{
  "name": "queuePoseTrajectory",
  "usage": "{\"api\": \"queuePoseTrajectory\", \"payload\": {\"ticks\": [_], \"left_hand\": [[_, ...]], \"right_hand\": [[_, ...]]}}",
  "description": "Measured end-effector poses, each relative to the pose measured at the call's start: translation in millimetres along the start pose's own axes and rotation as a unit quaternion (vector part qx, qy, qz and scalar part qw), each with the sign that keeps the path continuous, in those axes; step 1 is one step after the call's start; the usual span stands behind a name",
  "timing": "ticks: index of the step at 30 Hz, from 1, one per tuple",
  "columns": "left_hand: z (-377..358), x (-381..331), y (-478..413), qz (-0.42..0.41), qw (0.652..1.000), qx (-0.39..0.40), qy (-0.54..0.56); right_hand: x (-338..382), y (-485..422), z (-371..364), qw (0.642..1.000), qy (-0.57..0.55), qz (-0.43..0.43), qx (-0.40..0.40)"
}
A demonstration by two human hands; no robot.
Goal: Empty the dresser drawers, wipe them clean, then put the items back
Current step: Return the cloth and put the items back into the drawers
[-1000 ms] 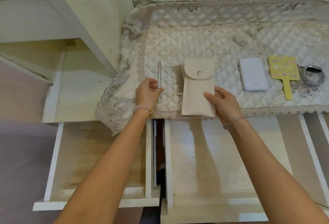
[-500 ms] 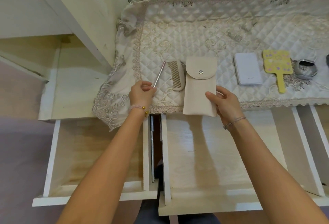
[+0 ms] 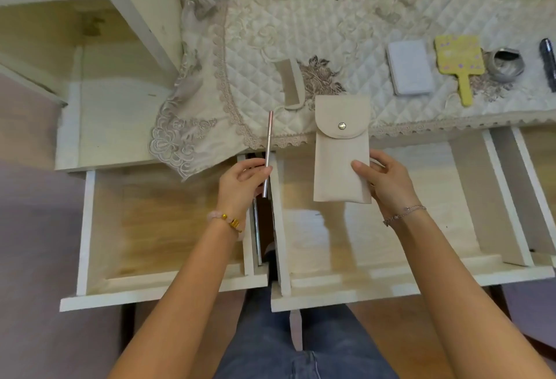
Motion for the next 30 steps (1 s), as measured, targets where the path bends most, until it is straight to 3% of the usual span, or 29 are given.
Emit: {"api": "queuePoseTrajectory", "payload": {"ticks": [8,17,30], "left_hand": [[-23,27,38,-0.004,0.999,0.046,-0.026],[-71,95,65,0.052,0.995,0.040,-0.071],[-92,149,12,0.074,0.967,-0.089,-0.227]], "right_hand": [[-37,24,36,1.000,0.009,-0.025,0.013],[-77,26,91,0.995,0.040,-0.084,0.038],[-124,-15,90,0.979,0.132,-0.151,0.018]]}}
Point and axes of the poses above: each hand's wrist, its own y-axis away from the middle knuckle, its own z-axis out of the back of the hand, x = y × z, the point moved 2 cm from there along -y, towards the middle knuckle
